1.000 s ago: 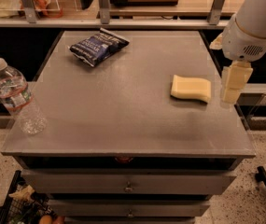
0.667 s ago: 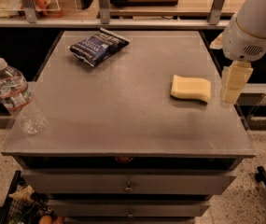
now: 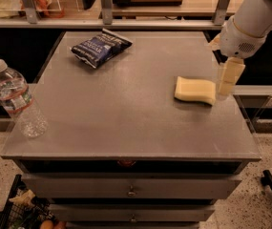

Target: Move sponge near blue chip bag

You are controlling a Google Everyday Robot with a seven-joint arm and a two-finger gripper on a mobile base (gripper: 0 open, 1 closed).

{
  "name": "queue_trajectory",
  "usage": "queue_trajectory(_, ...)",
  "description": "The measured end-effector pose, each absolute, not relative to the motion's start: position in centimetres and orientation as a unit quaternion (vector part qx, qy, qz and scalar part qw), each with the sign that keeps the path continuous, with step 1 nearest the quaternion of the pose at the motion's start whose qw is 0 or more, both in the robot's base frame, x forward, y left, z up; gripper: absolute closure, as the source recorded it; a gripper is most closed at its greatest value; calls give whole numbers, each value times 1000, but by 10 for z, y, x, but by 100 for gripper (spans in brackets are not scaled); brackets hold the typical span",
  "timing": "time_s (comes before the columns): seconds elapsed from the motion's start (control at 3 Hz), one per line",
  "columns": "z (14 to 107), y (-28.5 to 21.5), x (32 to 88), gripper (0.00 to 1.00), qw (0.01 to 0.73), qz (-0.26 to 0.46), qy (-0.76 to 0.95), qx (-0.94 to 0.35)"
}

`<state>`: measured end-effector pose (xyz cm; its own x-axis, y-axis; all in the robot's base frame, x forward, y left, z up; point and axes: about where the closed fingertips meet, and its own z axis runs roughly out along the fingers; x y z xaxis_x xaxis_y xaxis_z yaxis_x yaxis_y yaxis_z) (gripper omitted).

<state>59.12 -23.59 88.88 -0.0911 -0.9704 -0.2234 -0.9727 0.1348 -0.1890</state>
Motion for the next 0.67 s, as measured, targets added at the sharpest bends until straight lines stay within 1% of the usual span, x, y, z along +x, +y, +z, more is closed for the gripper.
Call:
queue_trajectory(0.33, 868, -228, 612, 0, 159, 47, 736, -657)
queue_trajectory(0.67, 860, -214, 614, 0, 165, 72, 732, -657)
